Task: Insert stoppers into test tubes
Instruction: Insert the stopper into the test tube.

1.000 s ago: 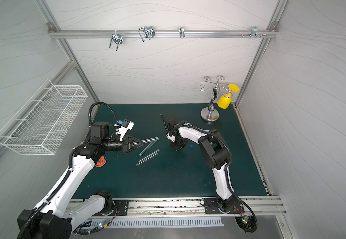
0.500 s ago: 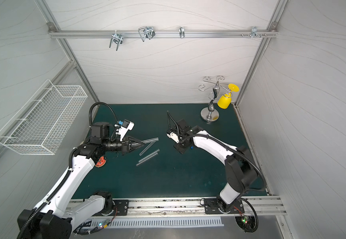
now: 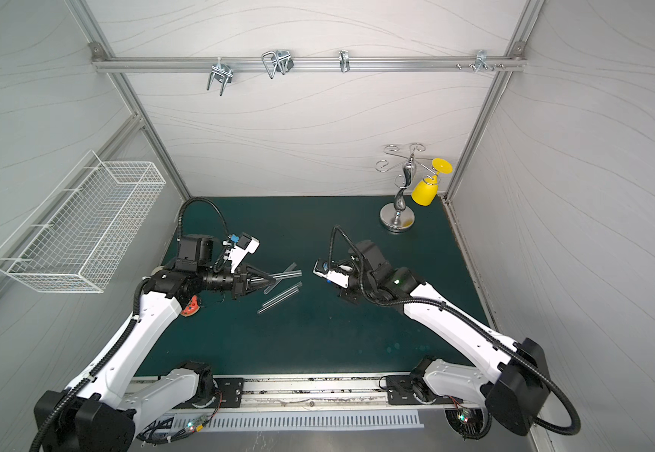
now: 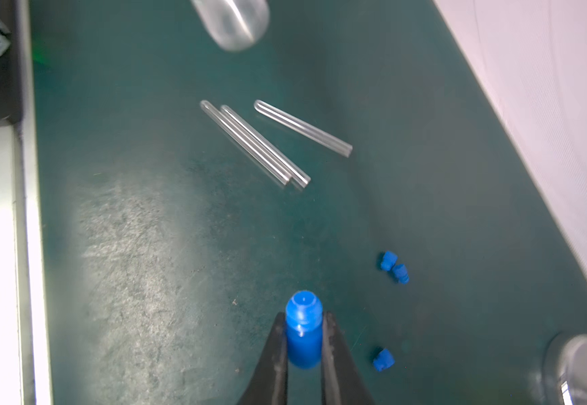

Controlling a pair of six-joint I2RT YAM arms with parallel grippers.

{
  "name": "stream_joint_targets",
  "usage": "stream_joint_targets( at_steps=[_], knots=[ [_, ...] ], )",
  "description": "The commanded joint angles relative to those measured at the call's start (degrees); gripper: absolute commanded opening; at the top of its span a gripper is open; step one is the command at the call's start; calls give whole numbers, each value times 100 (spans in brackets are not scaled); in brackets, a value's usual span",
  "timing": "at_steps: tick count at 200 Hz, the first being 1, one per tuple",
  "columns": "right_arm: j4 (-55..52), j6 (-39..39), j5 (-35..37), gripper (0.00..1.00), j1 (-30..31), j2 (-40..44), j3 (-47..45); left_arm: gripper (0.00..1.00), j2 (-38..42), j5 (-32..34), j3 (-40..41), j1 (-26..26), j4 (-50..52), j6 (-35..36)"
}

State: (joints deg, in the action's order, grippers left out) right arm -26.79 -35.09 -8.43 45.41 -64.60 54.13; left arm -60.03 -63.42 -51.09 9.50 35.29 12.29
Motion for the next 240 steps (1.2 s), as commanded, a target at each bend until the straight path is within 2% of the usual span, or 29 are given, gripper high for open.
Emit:
stream_joint_targets(
  at_steps=[1, 55, 86, 240],
  knots=[
    [112, -946, -205, 16, 153, 217, -41, 3, -79, -95, -287, 116, 207, 388],
    [124, -1786, 115, 18, 544, 361, 17, 3, -107, -508, -167, 244, 42, 344],
    [172, -1987, 232, 18, 779, 312, 77, 3, -127, -432, -138, 332, 13, 334],
    [156, -2046, 378, 18, 979, 119, 335, 2, -338, -303, -200, 600, 33, 405]
  ],
)
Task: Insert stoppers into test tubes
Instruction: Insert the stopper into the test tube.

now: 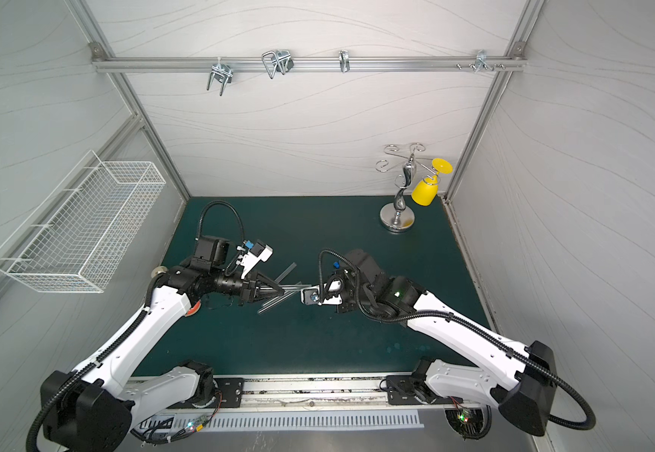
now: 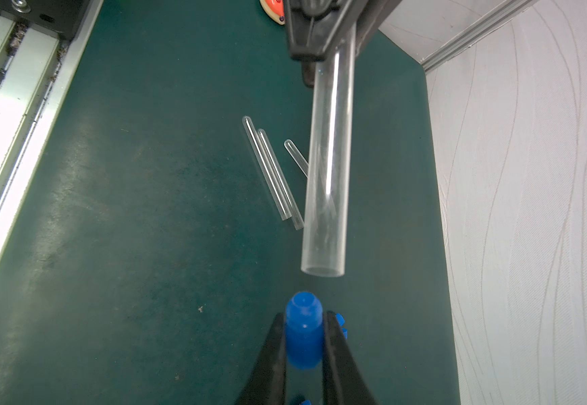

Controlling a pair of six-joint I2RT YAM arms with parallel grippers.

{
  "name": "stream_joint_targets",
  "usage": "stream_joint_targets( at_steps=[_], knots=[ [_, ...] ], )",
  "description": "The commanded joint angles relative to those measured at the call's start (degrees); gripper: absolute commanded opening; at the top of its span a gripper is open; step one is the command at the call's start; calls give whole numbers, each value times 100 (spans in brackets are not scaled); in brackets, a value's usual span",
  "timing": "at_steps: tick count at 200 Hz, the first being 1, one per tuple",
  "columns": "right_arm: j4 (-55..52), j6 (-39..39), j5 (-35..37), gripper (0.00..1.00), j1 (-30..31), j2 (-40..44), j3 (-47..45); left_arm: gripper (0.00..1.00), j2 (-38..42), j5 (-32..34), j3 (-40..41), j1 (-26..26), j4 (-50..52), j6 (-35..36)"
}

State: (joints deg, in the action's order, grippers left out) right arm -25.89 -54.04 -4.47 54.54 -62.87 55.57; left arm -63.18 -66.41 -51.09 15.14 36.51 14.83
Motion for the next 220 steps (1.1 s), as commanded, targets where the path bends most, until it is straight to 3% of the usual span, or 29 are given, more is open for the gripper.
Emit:
stream_joint_targets(
  at_steps=[1, 220],
  knots=[
    [71, -151, -18, 18, 70, -56, 191, 2, -26, -3, -200, 39, -91, 152],
    [326, -80, -8, 18, 192, -318, 364, 2, -128, 137, -156, 138, -407, -225]
  ],
)
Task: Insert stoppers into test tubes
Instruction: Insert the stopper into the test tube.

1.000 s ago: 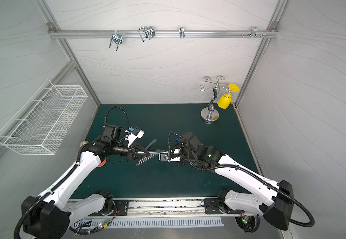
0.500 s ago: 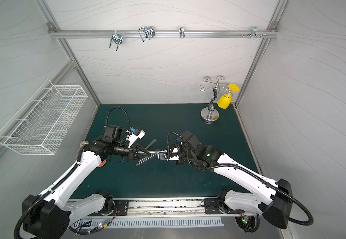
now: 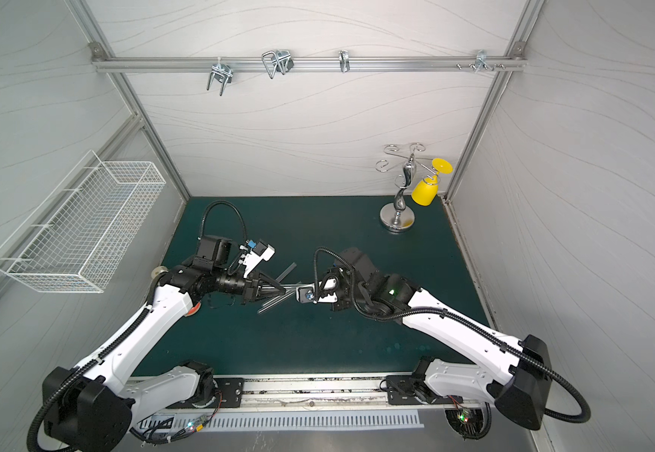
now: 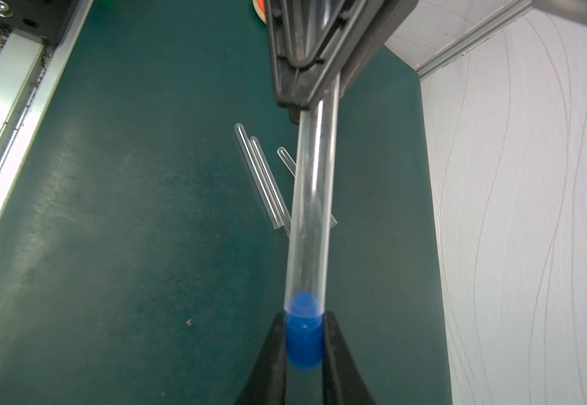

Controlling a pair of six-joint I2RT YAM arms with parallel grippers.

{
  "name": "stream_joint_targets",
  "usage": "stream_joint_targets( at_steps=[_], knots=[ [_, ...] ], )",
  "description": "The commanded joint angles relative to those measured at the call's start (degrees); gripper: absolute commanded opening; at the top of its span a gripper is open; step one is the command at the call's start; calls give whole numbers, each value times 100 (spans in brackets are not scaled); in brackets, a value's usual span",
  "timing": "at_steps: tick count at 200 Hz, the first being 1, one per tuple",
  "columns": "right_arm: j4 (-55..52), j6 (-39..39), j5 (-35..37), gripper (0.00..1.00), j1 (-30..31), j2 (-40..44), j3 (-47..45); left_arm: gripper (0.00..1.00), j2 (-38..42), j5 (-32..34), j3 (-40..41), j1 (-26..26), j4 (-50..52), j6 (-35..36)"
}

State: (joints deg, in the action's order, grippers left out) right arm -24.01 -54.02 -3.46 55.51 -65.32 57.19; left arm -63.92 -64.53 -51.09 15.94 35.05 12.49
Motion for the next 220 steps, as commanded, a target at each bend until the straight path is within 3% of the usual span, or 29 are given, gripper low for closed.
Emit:
stream_joint_targets(
  at_steps=[1, 137, 220],
  knots=[
    [136, -82, -110, 18, 98, -71, 204, 2, -52, -51, -160, 58, -265, 4],
    [333, -83, 275, 17, 482, -317, 398, 0, -45, -129, -24, 137, -620, -380],
    [531, 340, 356, 17, 584, -402, 520, 0, -7, -125, 20, 155, -666, -427]
  ],
)
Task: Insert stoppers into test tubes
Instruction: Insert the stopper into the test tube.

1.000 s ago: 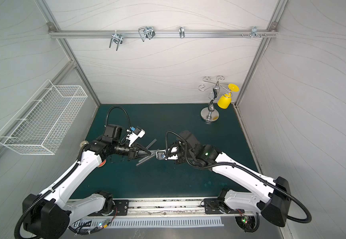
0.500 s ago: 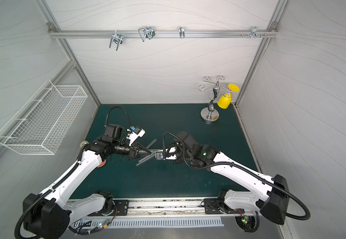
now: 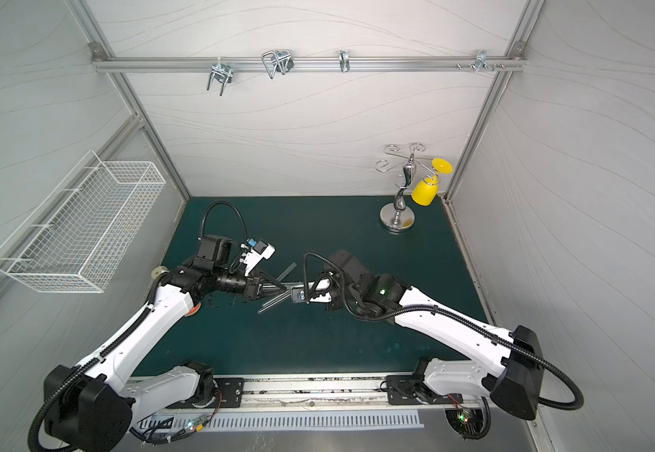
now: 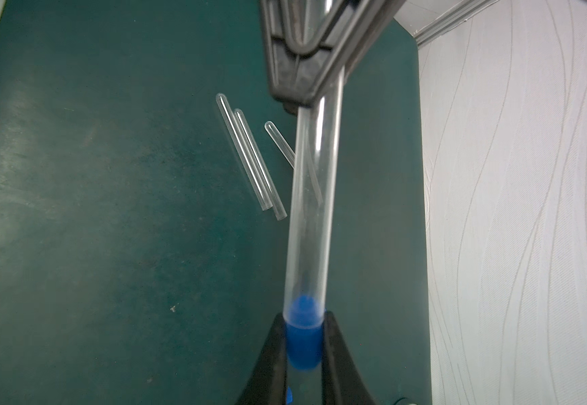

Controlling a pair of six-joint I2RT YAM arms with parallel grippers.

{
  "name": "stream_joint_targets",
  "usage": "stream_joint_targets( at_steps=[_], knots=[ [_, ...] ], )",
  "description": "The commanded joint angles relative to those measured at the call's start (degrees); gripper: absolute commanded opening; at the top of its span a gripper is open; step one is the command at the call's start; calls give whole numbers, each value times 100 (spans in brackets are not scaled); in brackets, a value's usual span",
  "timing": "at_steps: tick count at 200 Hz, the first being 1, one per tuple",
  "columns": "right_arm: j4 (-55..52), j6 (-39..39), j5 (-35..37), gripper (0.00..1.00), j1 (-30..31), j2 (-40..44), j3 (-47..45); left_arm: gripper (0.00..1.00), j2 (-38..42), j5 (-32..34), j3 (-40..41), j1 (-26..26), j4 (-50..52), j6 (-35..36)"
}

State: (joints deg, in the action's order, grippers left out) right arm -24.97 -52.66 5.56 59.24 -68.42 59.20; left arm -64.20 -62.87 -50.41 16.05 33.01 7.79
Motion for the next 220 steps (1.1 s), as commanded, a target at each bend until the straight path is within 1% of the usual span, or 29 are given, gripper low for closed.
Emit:
stream_joint_targets(
  at_steps=[1, 61, 88, 116, 150, 197, 220],
  knots=[
    [622, 213, -543, 17, 210, -92, 324, 0, 22, -289, -48, 144, -463, 40],
    [695, 588, -704, 17, 218, -114, 433, 0, 33, -305, -21, 143, -498, 1],
    [720, 541, -749, 17, 276, -147, 435, 0, 34, -344, 14, 143, -598, -91],
    [831, 289, -732, 17, 394, -155, 374, 0, 30, -388, 40, 148, -685, -186],
    [1005, 189, -873, 17, 421, -143, 374, 0, 29, -428, 54, 138, -752, -251],
    [1133, 371, -1148, 18, 380, -205, 421, 0, 31, -497, 67, 140, -832, -322],
    [1029, 494, -1218, 19, 316, -278, 522, 0, 31, -481, 75, 143, -810, -286]
  ],
)
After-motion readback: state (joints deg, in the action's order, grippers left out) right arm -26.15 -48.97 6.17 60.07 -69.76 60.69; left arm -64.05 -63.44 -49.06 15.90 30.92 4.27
